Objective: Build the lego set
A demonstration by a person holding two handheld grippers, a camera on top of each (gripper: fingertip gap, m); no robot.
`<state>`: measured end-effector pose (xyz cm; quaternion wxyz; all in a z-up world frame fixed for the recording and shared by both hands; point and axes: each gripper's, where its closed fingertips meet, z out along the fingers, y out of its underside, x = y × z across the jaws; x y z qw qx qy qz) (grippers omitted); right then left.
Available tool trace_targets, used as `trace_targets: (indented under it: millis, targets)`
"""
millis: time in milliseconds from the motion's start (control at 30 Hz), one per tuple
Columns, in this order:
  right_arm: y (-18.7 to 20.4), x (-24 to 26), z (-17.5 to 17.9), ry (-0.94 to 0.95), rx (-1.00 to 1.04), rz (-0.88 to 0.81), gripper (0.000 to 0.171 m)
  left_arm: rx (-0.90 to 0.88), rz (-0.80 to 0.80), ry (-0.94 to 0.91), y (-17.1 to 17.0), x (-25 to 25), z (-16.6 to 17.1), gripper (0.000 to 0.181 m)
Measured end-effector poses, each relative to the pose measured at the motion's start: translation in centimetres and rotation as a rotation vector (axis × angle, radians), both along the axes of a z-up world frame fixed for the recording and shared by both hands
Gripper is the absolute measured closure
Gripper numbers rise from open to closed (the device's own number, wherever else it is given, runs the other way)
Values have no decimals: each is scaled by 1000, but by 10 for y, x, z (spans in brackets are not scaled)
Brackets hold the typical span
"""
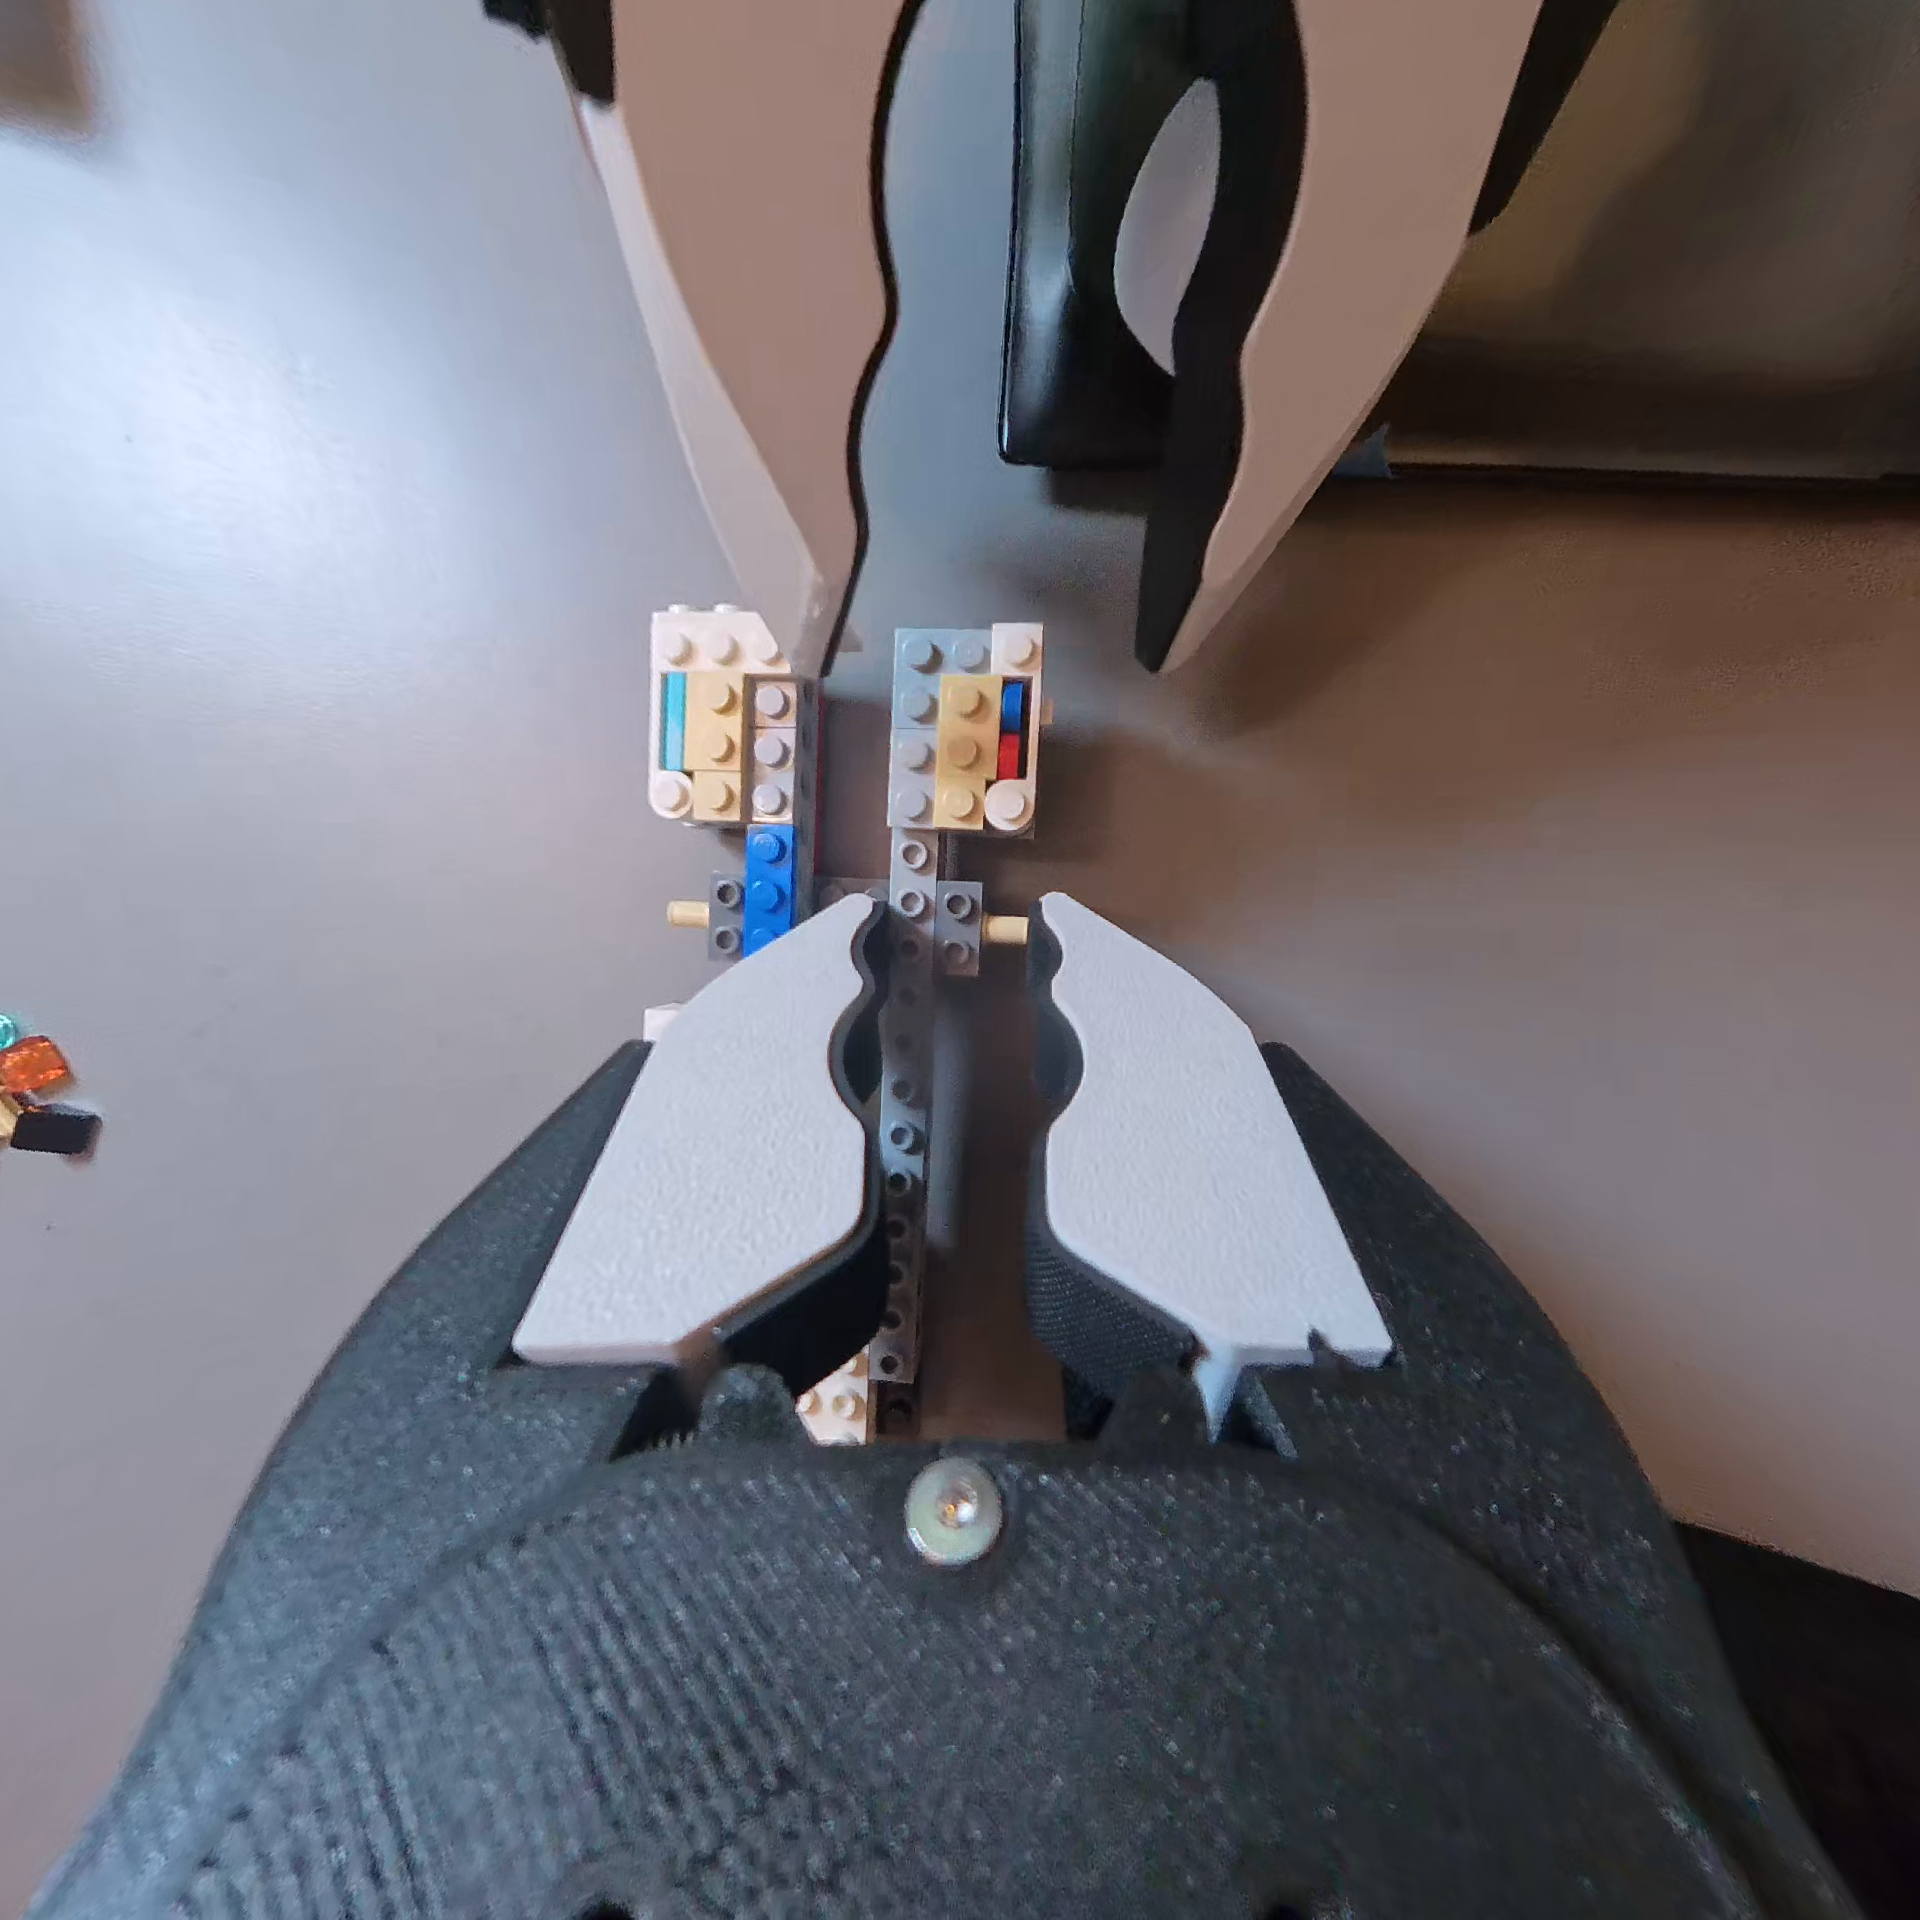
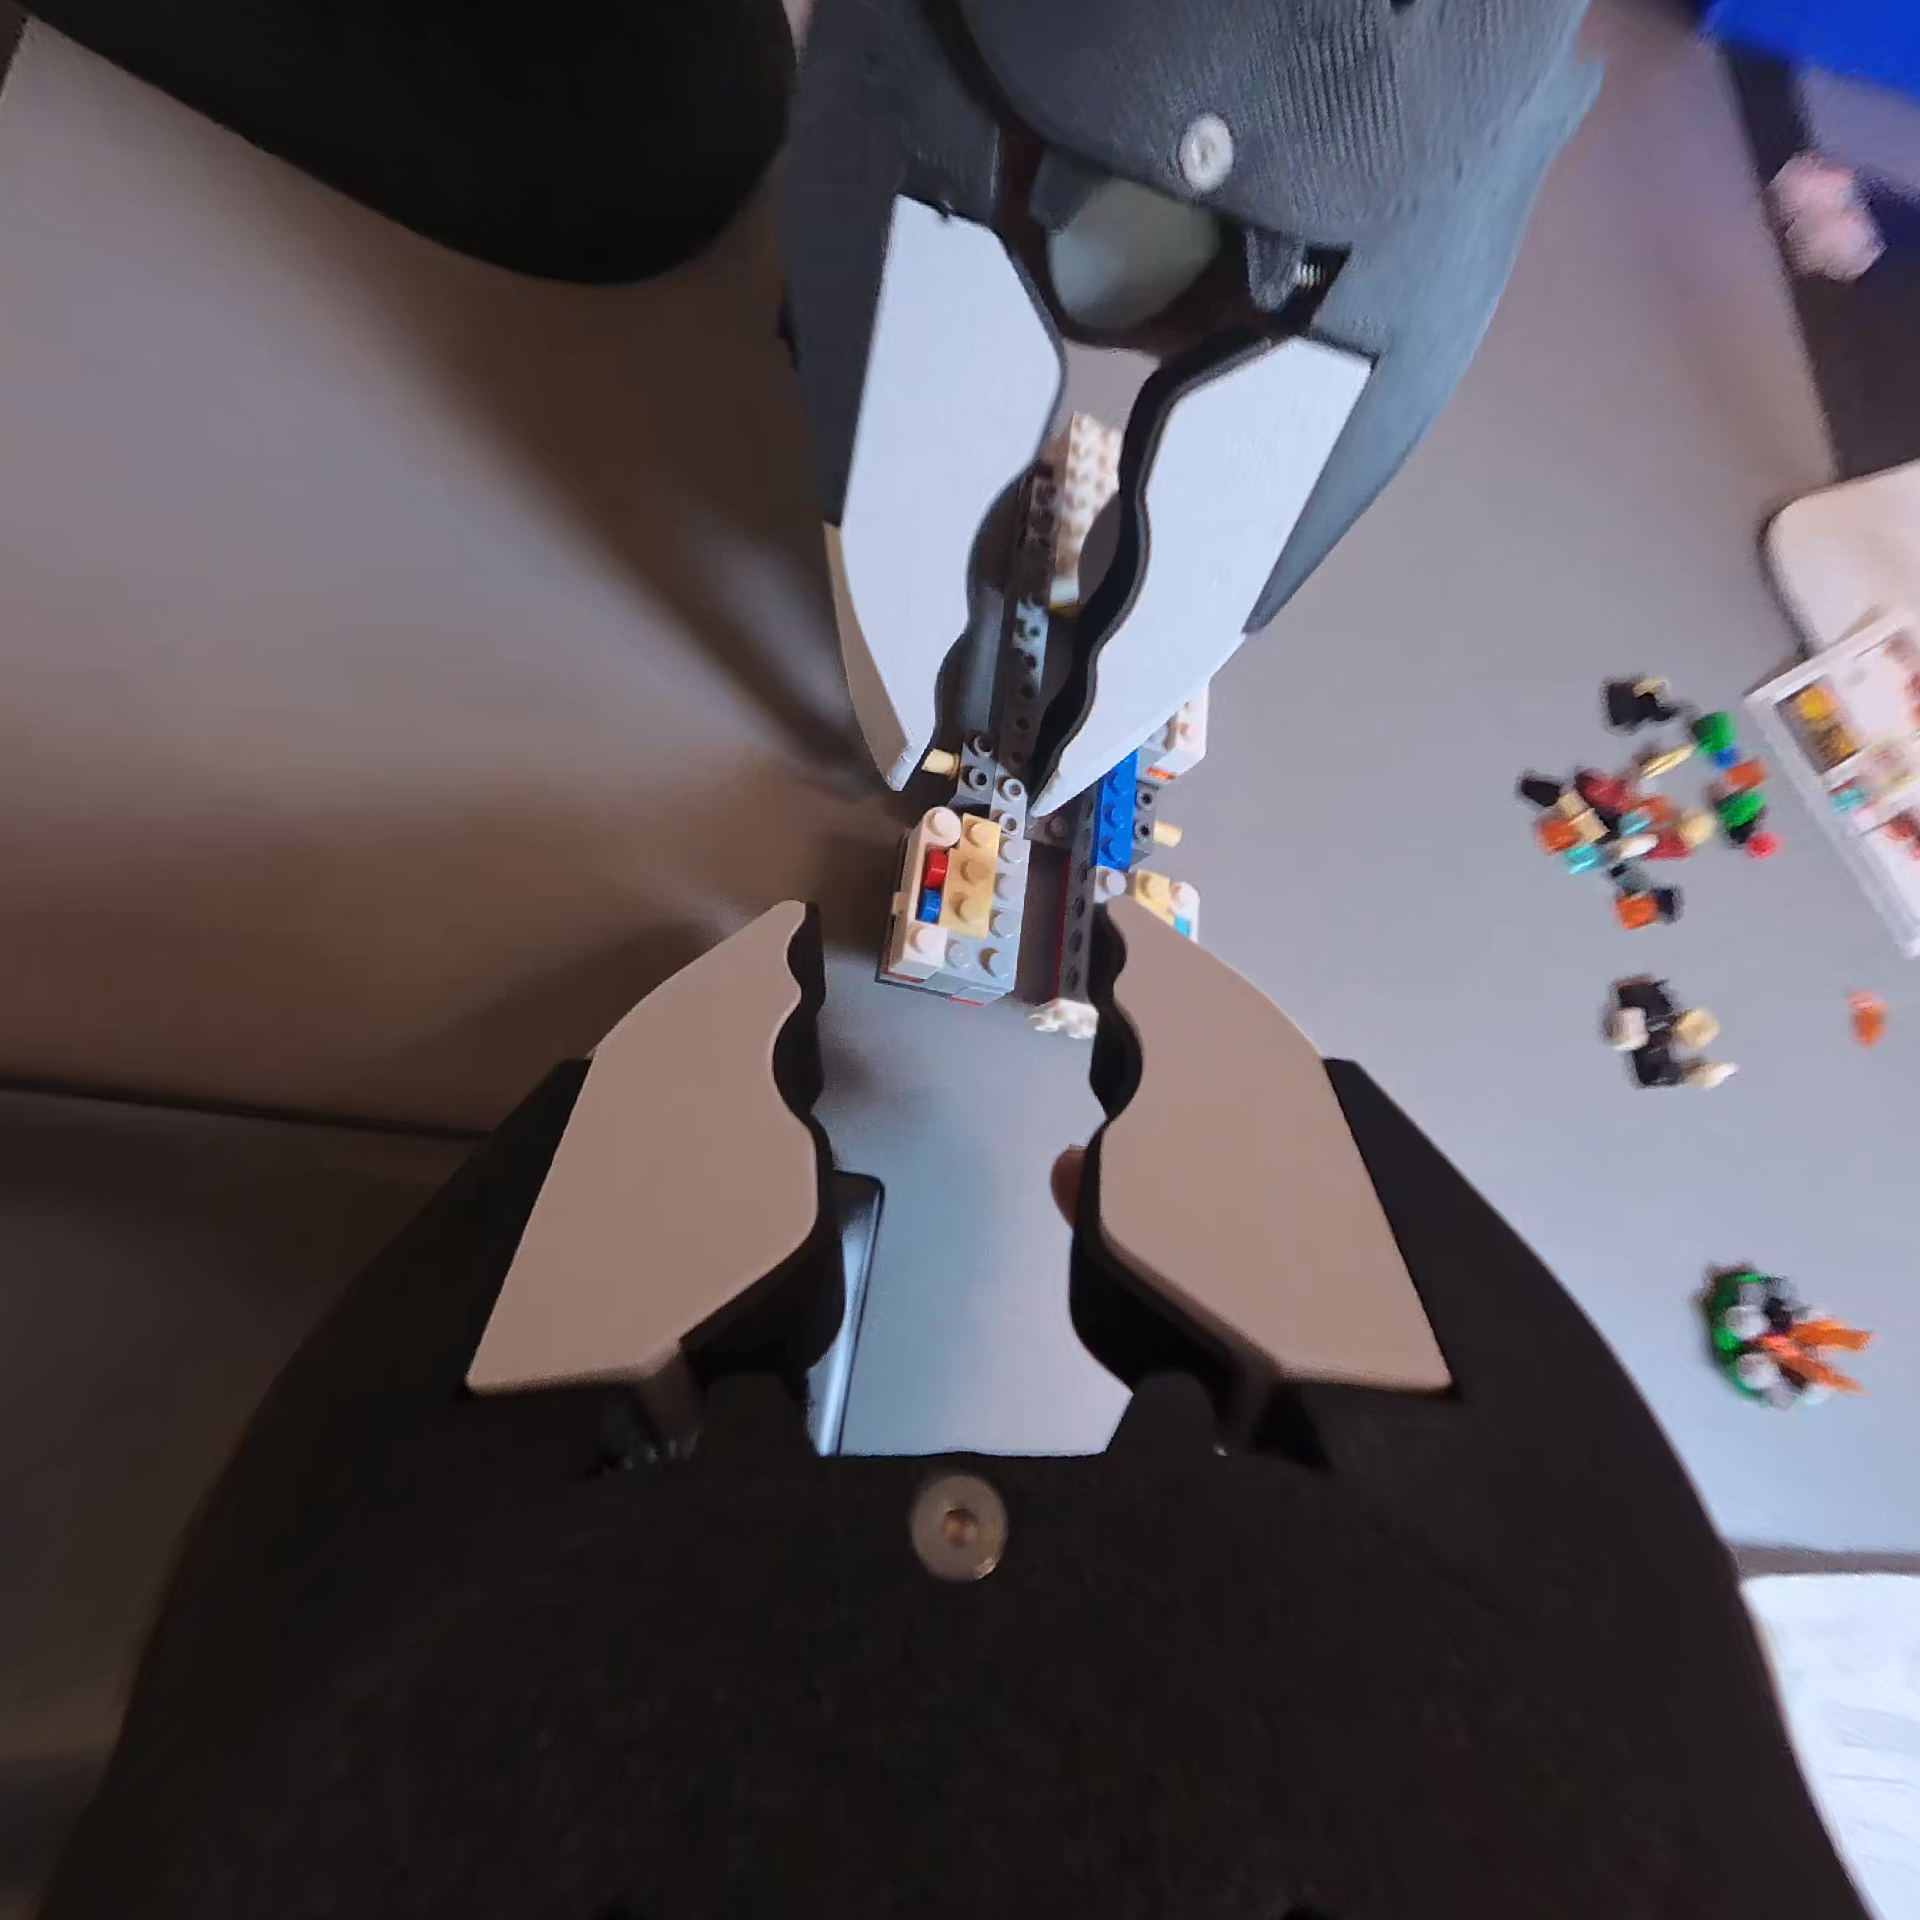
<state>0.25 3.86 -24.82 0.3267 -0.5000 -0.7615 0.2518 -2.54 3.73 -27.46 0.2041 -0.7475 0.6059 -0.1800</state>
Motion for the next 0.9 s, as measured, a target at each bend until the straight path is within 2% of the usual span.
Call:
trace_targets:
  millis: [33,333,600,767,900]
  targets:
    - [-1,0,4,44,49,18,120,-7,-2,-4,0,0,1,156]
    - [-6,-3,16,274,432,100,121,-161,-100,-80,-7,-9,21,156]
    - [-14,-19,21,324,530,205,129,-314,-203,-94,-17,-20,33,156]
    - [-13,-26,17,344,539,193,133,-369,-237,-144,-20,-18,41,156]
    - [-10,-28,25,401,547,162,149,-399,-257,-178,-21,-16,44,156]
